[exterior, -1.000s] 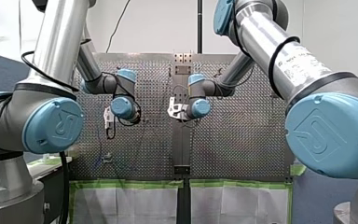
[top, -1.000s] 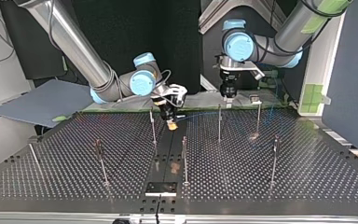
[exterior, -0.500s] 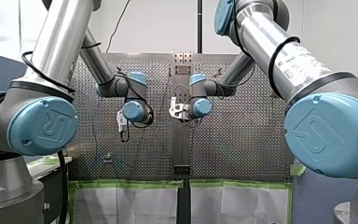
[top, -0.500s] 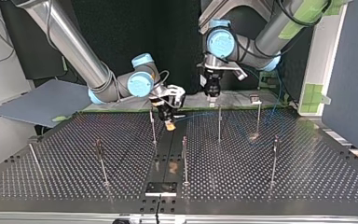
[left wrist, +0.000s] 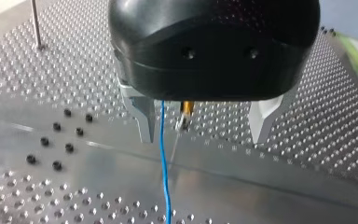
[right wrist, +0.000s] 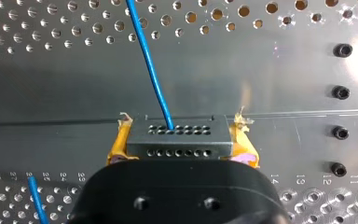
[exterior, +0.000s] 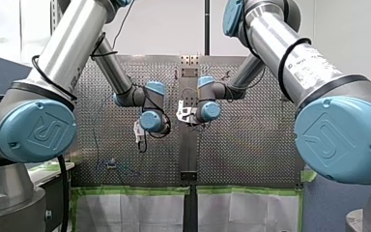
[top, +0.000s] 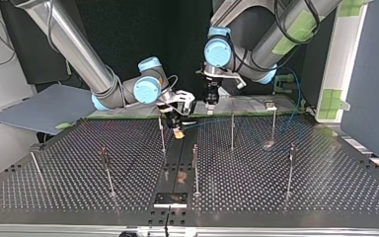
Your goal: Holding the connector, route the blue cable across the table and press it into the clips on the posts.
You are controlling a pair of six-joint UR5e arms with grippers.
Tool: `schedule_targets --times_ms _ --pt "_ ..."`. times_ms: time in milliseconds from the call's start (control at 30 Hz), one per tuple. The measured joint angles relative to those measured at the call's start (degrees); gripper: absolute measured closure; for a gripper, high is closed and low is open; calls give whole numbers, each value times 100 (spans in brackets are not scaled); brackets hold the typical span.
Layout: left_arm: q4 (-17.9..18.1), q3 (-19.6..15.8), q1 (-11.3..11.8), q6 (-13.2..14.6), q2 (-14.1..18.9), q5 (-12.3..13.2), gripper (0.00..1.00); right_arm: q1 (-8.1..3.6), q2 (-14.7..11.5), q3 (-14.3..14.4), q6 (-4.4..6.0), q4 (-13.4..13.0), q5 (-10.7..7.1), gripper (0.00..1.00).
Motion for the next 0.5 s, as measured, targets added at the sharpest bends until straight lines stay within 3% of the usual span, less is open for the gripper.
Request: schedule_targets --times_ms 300,500 --pt "-25 183 303 -83 -44 16 0 -7 -1 1 0 9 -8 100" --pt "-73 325 336 -96 -66 158 0 -15 -1 0 0 9 -9 100"
